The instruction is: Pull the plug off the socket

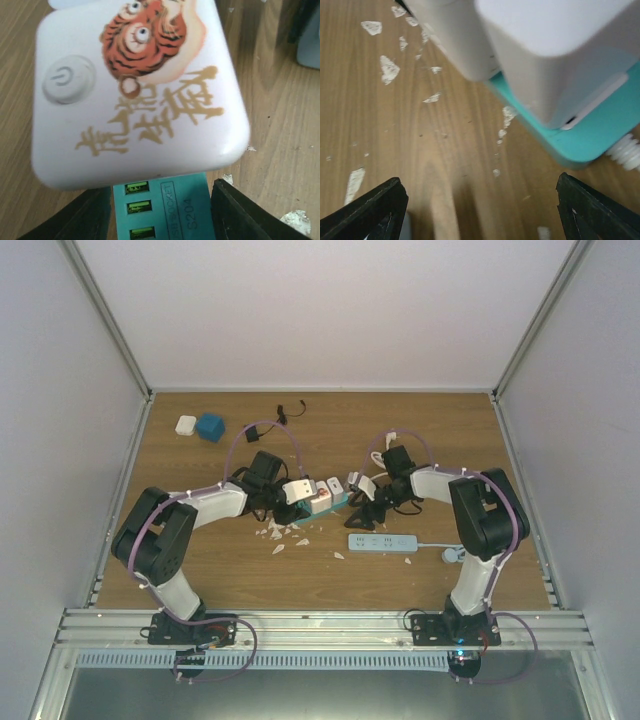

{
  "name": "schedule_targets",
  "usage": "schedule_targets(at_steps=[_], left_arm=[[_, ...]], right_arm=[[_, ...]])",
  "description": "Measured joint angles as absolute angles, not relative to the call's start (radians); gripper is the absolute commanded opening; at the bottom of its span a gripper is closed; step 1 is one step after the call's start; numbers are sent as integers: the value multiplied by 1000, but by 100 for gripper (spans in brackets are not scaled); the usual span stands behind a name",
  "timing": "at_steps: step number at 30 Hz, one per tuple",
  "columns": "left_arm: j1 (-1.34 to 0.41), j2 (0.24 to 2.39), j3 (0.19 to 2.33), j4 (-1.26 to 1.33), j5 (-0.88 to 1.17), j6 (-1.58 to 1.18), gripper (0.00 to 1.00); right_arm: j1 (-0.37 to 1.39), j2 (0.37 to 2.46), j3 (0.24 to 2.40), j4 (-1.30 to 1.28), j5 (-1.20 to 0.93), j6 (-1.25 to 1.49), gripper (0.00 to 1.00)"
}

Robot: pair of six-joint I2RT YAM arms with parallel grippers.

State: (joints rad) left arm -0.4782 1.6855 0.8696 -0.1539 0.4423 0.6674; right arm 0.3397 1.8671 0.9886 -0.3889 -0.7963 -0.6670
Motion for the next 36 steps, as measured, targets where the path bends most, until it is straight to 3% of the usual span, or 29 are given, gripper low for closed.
schedule_targets(at_steps=[3,10,15,23,31,36], left_arm=[[-461,1681,870,-158,484,699,48],[-430,1681,881,-192,521,744,50],[-429,1691,881,-200,533,750,63],[-429,1692,876,-201,556,731,60],[-429,1713,873,-198,539,699,70],[-429,1715,863,-197,525,681,57]], right_arm=[[340,1837,975,-422,-811,-674,83],[302,1731,974,-427,-830,-683,83],[262,1676,969,-404,-841,-682,84],[246,1654,953,-378,-846,-676,85],[242,1654,947,-369,-847,-675,86],[240,1654,946,-361,-847,-674,86]])
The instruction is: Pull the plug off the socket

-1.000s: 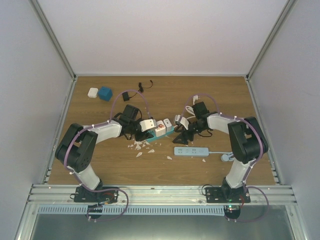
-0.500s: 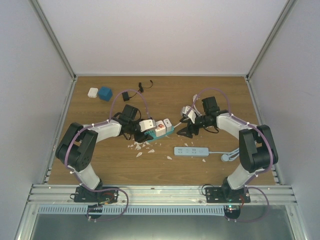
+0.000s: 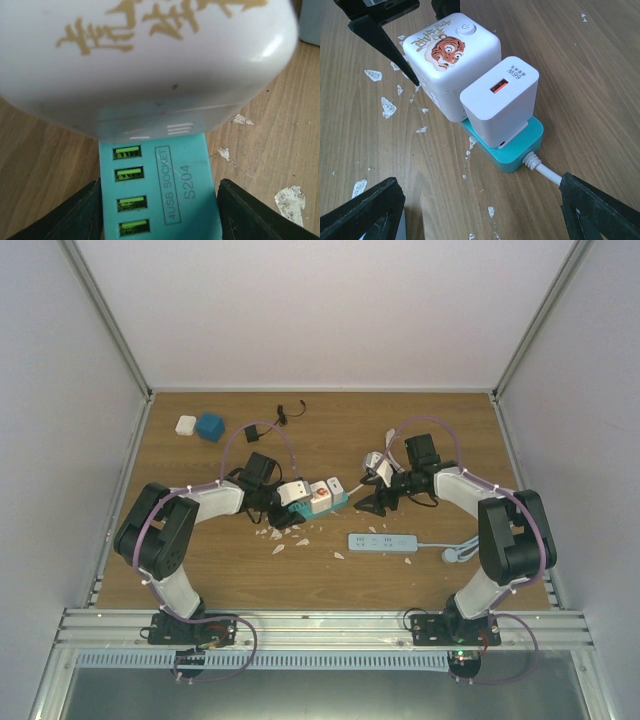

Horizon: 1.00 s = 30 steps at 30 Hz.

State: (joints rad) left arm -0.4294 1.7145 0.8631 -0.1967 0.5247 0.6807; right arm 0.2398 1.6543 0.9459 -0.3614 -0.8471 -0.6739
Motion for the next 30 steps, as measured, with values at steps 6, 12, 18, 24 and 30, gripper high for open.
schedule_targets(at_steps=[6,12,18,24,30], left_arm=[[-429,1712,850,-187,518,682,44],[-416,1695,827,-175,525,720,38],[-389,1652,784,-214,564,840,35],[-334,1638,783,-334,631,966,34],[-309,1604,773,-422,637,1071,44]], right_arm=[[240,1654,945,-355,-847,-673,86],[240,1653,918,-346,-844,-691,87],[243,1621,875,-346,-845,-746,88],[286,1593,864,-339,-847,-780,89],[349,1585,864,-329,-846,-781,90]])
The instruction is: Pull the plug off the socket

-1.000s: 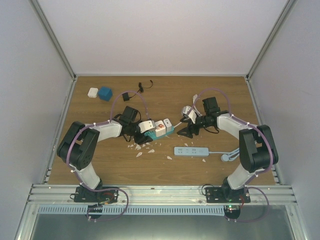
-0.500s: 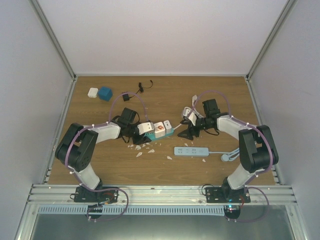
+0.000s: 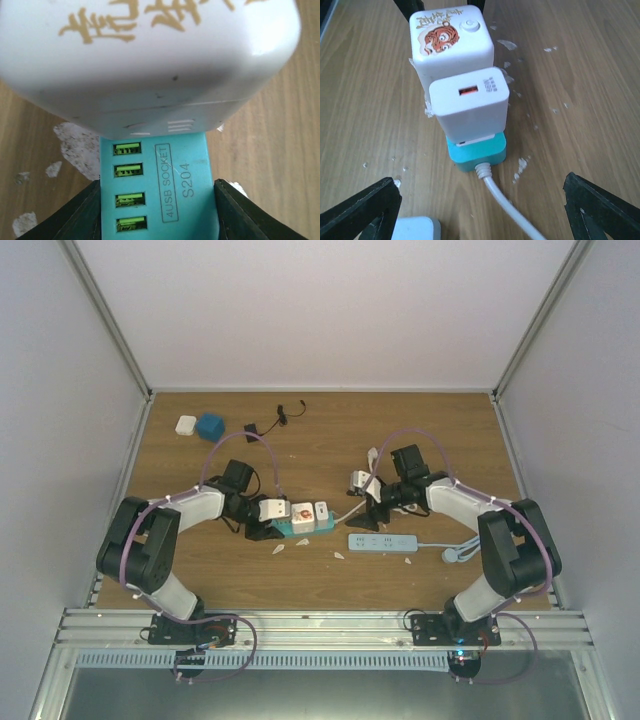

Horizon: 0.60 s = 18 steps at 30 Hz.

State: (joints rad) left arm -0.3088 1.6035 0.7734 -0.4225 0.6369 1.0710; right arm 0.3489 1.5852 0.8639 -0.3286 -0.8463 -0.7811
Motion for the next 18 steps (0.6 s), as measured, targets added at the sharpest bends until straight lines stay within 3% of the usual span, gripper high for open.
schedule_targets(at_steps=[4,6,18], left_arm=[[-303,1562,744,-448,652,1102,69],[-300,1540,738,-455,679,1108,77],[-298,1404,736,-355,847,955,86]], right_arm=[[405,1583,864,-304,-846,-780,90],[433,1585,869,-295,-844,-778,90],[546,1682,918,-238,-809,-773,89]])
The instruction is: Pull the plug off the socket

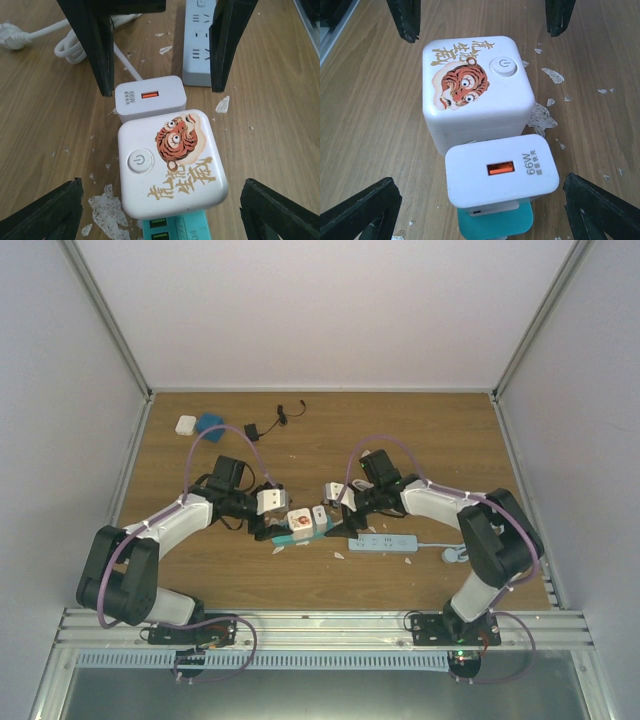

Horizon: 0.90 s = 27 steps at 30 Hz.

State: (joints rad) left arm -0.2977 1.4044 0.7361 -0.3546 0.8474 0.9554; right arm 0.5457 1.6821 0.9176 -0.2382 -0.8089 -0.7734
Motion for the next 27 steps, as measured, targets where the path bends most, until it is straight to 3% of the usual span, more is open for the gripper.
schedule_targets(at_steps=[11,20,27], left_arm=[[-343,1431,727,-300,837,865,85],[-387,1486,721,-269,802,812,79],[-406,1499,720,-242,791,777,66]], right_arm=[[575,1757,973,-220,-811,-777,82],[588,1776,974,-208,-817,-790,56],[588,1778,974,-202,-817,-793,44]])
